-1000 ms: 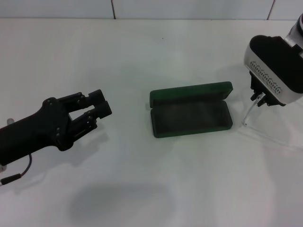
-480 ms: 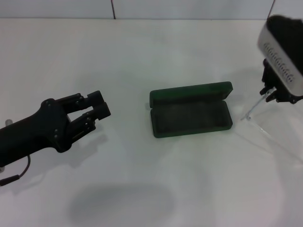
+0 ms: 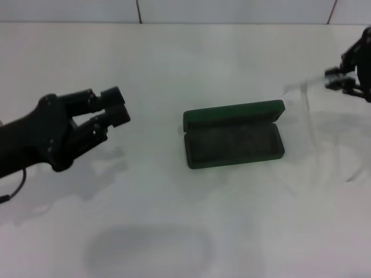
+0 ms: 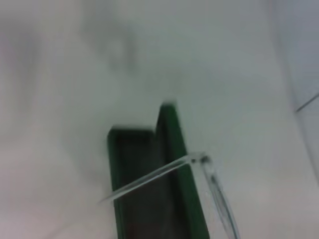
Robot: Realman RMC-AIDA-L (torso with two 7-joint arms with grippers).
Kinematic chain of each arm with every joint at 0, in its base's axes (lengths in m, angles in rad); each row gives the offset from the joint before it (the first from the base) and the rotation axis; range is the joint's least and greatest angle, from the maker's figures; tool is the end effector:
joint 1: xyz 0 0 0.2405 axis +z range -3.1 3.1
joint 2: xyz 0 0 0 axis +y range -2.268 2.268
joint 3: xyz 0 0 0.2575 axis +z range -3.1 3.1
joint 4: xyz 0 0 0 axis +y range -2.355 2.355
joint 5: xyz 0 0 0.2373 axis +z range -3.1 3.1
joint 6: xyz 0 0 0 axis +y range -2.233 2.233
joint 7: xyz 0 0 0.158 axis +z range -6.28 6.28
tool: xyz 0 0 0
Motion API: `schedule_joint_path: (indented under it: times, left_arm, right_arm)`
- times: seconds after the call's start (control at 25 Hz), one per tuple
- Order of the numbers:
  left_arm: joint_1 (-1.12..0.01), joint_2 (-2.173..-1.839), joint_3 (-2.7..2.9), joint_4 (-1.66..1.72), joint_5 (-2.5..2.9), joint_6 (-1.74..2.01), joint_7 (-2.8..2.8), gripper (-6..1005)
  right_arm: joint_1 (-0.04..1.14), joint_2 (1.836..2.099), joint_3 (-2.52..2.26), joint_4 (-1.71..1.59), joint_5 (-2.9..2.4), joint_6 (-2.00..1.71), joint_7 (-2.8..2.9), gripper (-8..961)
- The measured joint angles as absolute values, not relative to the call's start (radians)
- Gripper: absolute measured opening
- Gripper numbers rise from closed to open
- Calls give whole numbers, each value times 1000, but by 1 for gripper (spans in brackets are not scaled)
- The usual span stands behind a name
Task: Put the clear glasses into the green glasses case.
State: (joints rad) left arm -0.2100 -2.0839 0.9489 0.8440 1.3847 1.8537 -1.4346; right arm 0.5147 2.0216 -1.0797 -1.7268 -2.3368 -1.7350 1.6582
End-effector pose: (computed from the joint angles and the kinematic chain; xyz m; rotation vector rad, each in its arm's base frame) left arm -0.2526 0.2781 0.0385 -2.5656 -0.5122 -1.3647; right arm 0.1384 0.3678 0.1028 -2.6936 -0.3269 -0.3009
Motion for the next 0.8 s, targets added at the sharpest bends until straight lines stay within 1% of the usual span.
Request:
schedule_joint_path:
  times: [0.2,0.32,0.56,0.8]
  left_arm:
    - [-223,-2085,956,940,1347,1885,-1540,307]
    - [-247,-2084,970,960,1343,1899,-1562,306]
    - [-317,-2082,1020,963,1353,1905,-1558,284]
    - [-347,-2085,1080,961,1352,1905,-1553,243]
  right_arm:
    - [362,2018,-1010,-1662,-2046,-1632,1646,109]
    - [324,2017,-1010,-1549,-1880,-1612,1596,110]
    - [347,2020,-1024,-1217,-1628,-1625,1464,110]
    - [427,2021,-1073,-916,-1447,-1648,1319,109]
